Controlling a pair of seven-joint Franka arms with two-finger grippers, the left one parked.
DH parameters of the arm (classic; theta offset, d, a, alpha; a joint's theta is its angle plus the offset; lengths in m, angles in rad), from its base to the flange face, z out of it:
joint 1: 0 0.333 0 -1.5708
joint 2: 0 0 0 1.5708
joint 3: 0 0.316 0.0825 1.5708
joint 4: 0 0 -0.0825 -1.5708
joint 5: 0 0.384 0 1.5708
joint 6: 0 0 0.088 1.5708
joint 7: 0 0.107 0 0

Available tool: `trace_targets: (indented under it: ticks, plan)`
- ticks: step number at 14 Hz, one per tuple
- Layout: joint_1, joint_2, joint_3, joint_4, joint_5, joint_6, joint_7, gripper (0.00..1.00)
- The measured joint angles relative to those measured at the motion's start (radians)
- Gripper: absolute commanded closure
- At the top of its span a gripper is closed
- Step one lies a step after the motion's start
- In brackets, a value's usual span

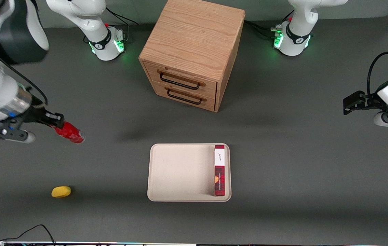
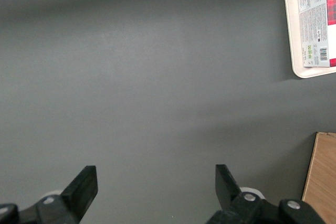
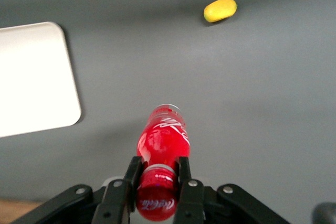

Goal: Place coke bottle on tray
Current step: 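Lift the red bottle and carry it over the cream tray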

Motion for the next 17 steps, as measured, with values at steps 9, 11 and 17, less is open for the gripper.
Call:
trace_targets:
  ticks: [9, 11, 17]
  plan:
    - [0.172, 0.486, 0.101, 0.428, -0.101, 0.112, 0.454, 1.00]
    - [0.197, 0.583, 0.102, 0.439, -0.118, 0.221, 0.561, 1.00]
    - [0.232, 0.749, 0.105, 0.456, -0.202, 0.393, 0.713, 1.00]
